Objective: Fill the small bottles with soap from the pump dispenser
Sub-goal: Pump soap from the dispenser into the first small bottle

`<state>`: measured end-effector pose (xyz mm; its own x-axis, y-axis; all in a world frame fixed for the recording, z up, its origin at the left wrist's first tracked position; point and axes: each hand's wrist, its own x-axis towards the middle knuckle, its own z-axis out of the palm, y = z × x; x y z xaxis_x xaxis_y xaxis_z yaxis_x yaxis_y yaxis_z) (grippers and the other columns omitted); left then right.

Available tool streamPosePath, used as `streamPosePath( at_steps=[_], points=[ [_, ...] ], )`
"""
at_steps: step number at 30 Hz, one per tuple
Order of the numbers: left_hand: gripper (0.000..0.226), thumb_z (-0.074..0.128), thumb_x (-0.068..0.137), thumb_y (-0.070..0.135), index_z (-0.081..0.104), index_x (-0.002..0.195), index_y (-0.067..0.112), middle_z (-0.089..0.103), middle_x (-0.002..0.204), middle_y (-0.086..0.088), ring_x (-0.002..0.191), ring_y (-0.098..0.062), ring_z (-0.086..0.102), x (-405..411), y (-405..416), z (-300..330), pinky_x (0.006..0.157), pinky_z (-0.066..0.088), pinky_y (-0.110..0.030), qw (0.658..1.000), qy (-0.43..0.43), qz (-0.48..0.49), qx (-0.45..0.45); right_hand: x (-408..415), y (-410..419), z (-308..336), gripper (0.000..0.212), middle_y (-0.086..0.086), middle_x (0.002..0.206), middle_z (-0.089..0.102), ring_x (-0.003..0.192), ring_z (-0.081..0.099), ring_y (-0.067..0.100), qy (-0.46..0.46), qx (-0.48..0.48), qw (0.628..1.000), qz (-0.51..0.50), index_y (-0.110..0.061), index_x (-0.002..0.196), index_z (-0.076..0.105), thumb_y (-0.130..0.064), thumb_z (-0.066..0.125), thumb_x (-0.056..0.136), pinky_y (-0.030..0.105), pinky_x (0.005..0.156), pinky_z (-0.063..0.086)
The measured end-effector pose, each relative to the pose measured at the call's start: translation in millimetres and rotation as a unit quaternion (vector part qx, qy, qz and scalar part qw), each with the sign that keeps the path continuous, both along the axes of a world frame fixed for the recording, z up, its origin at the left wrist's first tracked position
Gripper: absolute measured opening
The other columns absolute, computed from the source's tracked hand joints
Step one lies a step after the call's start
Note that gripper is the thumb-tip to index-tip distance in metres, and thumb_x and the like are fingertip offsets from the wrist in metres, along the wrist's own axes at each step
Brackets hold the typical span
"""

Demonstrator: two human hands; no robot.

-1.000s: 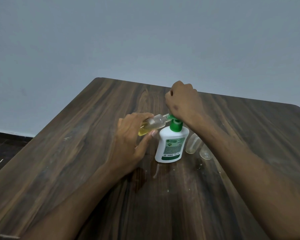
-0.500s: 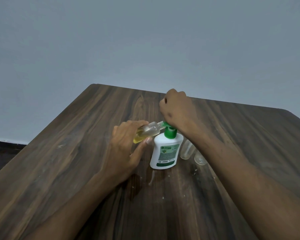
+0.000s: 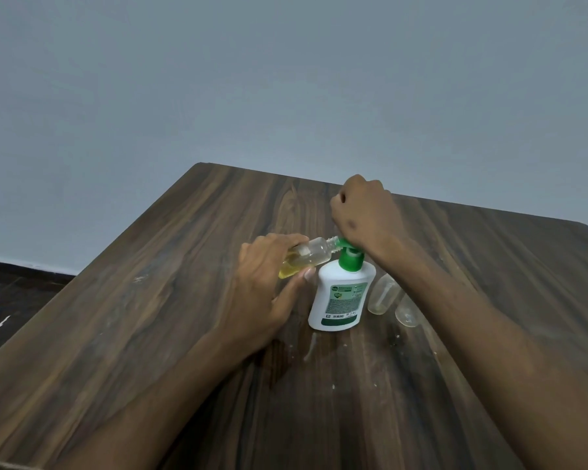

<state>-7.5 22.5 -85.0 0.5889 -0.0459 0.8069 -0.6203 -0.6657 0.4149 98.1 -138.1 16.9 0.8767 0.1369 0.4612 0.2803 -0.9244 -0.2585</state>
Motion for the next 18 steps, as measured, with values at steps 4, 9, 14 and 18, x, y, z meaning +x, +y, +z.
streamPosePath(
  at_steps=[4,9,14,18],
  points=[
    [0.031,0.068,0.097,0.025,0.065,0.125,0.012,0.068,0.116,0.003,0.103,-0.018,0.062,1.8,0.9,-2.2,0.084,0.044,-0.043,1.0,0.002,-0.003,0.001,0.4,2.0,-1.3,0.032,0.004,0.06,0.044,0.052,0.039,0.024,-0.018,-0.002,1.0,0.0,-0.014,0.063,0.035,-0.02,0.044,0.093,0.031,0.049,0.023],
    [0.03,0.069,0.097,0.024,0.065,0.125,0.012,0.067,0.115,0.004,0.102,-0.016,0.061,1.0,0.6,-2.0,0.084,0.045,-0.043,1.0,0.001,-0.004,0.0,-0.3,2.0,0.0,0.032,0.004,0.059,0.041,0.05,0.035,0.022,-0.025,-0.007,1.0,-0.003,-0.014,0.063,0.034,-0.019,0.044,0.093,0.031,0.048,0.021],
    [0.032,0.066,0.099,0.028,0.064,0.127,0.014,0.067,0.117,0.004,0.103,-0.016,0.061,2.1,1.7,-4.7,0.085,0.046,-0.044,1.0,0.003,-0.006,0.002,1.9,0.2,-3.3,0.027,0.004,0.059,0.046,0.05,0.038,0.022,0.002,0.002,1.0,-0.001,-0.012,0.064,0.042,-0.018,0.045,0.09,0.029,0.049,0.024],
    [0.031,0.066,0.099,0.028,0.065,0.125,0.013,0.067,0.116,0.005,0.102,-0.017,0.061,2.4,-0.1,-4.2,0.085,0.045,-0.044,1.0,0.0,-0.007,0.0,0.4,1.2,-0.7,0.032,0.003,0.059,0.042,0.05,0.034,0.021,-0.014,0.0,1.0,-0.002,-0.015,0.063,0.034,-0.019,0.045,0.093,0.03,0.048,0.022]
  ],
)
